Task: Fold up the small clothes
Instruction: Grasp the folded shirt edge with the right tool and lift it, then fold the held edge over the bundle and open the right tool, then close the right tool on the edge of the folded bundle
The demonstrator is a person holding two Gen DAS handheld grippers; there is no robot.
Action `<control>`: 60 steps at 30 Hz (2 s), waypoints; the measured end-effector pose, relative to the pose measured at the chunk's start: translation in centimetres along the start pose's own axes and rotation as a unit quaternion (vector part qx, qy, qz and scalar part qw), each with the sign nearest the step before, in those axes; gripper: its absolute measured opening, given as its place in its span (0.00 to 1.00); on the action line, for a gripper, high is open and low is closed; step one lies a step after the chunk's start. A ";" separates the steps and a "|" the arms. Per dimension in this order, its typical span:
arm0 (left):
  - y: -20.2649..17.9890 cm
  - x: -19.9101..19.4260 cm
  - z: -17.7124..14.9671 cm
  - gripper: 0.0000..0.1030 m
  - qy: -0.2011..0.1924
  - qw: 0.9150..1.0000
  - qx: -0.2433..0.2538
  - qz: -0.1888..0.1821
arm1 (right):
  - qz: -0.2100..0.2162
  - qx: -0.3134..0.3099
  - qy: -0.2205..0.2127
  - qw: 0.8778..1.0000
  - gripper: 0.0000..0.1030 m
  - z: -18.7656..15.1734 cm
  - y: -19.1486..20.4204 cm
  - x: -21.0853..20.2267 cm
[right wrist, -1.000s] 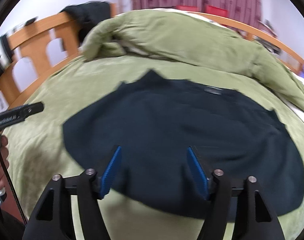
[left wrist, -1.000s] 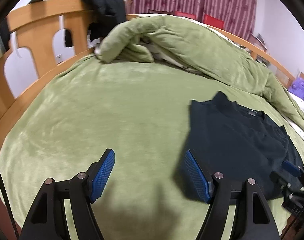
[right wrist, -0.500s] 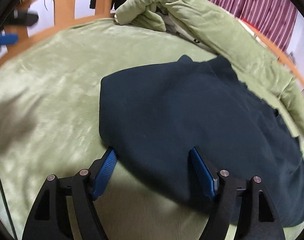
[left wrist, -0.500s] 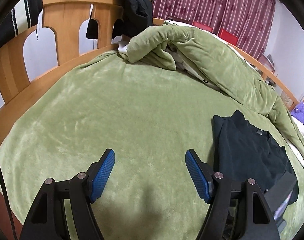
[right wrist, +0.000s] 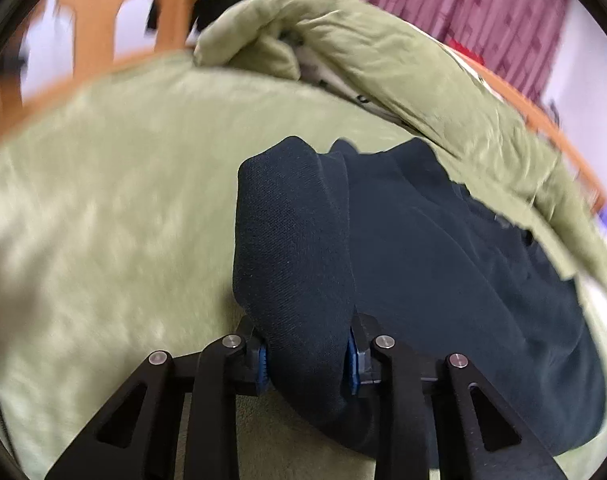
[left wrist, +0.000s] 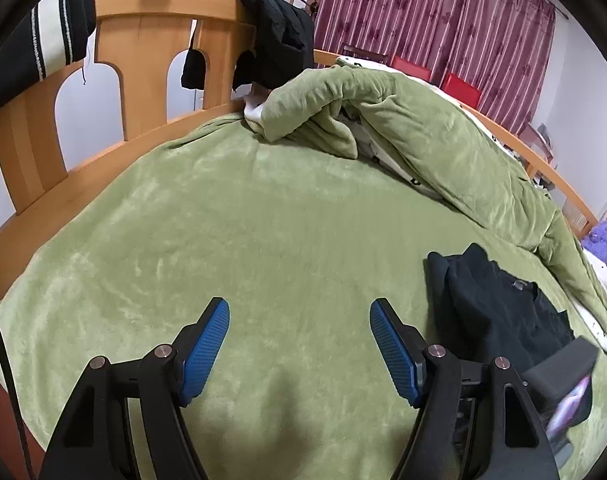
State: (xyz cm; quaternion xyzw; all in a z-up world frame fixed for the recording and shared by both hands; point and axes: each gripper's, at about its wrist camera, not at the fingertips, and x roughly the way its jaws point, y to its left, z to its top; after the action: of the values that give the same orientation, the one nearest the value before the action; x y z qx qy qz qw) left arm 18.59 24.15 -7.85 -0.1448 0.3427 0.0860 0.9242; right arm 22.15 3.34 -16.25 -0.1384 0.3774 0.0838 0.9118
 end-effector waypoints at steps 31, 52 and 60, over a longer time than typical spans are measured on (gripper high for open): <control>-26.4 1.7 -4.2 0.69 0.040 0.982 0.158 -0.095 | 0.006 0.436 0.048 0.899 0.34 -16.4 -44.7 -7.6; -35.3 1.3 -12.8 0.69 0.106 0.945 0.270 -0.148 | -0.048 0.269 -0.035 0.961 0.46 -16.5 -44.1 -12.4; -36.9 0.1 -17.5 0.69 0.135 0.920 0.319 -0.186 | -0.033 0.281 -0.018 0.959 0.51 -17.7 -44.8 -11.2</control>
State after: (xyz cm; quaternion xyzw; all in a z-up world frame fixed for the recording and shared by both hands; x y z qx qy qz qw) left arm 17.55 -16.39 -12.90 0.0862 0.4407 -0.2214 0.8657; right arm 14.09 -45.28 -11.79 0.1126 0.3646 -0.0531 0.9228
